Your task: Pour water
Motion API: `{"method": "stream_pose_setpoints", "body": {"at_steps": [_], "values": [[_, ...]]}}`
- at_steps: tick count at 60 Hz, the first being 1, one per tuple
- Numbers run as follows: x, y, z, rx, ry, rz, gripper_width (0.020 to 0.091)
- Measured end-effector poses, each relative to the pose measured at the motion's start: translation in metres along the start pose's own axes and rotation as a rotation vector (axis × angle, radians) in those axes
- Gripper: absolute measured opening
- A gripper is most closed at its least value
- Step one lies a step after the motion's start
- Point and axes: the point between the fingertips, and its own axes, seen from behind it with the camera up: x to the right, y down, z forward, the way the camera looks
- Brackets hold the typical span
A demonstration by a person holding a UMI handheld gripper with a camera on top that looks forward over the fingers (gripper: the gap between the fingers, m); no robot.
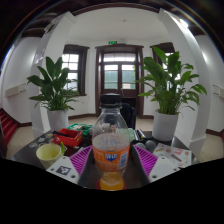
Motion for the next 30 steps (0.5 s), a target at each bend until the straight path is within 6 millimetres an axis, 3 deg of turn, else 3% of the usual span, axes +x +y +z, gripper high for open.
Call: {"method": "stream_pose_setpoints", "body": {"at_steps": [8,17,30], "values": [[0.002,0.009,-0.032,-0.022,0.026,0.0,0.0831],[0.002,0.024,-0.094,-0.042,0.079,0.026,0.0845],[-0.003,0.012,-0.165,-0.036,0.129,0.012,0.0844]]}}
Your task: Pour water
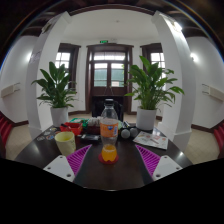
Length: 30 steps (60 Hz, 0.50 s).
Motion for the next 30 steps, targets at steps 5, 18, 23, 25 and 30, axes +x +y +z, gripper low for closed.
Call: {"method": "stream_pose_setpoints", "body": {"at_steps": [5,18,23,25,30], "values": [[0.0,-0.008,-0.022,-0.001,0.006,0.017,0.0849],[0.012,-0.042,-0.068,0.055,0.056,0.045,0.0836],[0.008,-0.05,-0.083,0.052,0.049,0.05,0.0838],[0.008,-0.052,-0.087,0.05,0.05,0.05,0.0839],[0.011,-0.057,-0.098,0.057,0.071,0.051,0.0845]]}}
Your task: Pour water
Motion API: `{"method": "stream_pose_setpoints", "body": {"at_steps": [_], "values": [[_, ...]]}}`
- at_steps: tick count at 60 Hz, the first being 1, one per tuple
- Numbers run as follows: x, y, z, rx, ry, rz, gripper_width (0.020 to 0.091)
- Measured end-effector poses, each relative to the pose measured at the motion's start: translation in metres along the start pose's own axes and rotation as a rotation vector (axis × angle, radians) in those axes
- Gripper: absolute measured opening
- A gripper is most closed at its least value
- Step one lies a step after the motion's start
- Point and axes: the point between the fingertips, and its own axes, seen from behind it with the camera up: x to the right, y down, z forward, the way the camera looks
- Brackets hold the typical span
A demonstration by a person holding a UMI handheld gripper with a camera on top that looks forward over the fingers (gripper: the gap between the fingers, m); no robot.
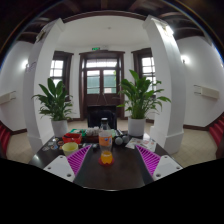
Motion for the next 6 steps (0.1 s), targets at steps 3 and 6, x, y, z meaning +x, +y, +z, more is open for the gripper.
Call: {"method": "stream_pose_setpoints", "body": {"at_steps": [3,6], "values": [[0.004,-0.0051,-0.0038,0.02,0.024,0.004,0.0848],[0.0076,-0.0097,-0.0041,0.034,0.042,0.002,0.0845]]}}
